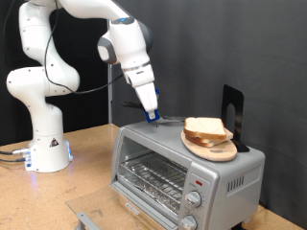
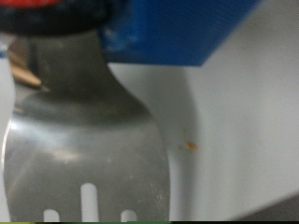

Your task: Make a piece of toast with the oven

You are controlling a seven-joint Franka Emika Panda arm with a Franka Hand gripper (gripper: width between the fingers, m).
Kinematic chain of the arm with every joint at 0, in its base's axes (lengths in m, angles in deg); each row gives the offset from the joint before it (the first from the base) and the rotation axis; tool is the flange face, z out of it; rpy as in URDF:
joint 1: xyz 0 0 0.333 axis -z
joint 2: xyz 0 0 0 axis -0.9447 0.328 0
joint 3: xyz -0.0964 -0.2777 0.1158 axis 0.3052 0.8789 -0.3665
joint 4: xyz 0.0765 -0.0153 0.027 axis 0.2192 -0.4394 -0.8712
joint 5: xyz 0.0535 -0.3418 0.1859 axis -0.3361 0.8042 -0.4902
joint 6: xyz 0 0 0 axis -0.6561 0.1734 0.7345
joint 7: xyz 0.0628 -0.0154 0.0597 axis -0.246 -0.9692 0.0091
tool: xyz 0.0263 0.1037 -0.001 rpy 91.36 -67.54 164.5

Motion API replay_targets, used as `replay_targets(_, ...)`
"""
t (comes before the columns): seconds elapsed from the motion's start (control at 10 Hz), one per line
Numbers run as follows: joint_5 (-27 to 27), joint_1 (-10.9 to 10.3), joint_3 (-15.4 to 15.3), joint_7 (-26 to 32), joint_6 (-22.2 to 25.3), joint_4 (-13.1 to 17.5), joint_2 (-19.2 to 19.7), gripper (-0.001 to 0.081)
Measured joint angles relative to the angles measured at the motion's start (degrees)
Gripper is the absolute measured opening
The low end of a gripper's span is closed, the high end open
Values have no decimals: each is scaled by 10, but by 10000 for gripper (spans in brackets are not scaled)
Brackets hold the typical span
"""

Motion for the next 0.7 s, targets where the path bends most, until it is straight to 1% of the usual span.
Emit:
replay_targets(0.2,-3,-2,21,8,65,14,-36,445)
replay_targets(0.3,-3,-2,19,7,58,11,-33,445)
replay_targets(0.4,-22,-2,16,-10,33,6,-32,445)
replay_targets(0.6,-90,-1,23,-47,-11,-5,-41,445)
replay_targets(0.7,-112,1,34,-60,-14,-10,-49,445)
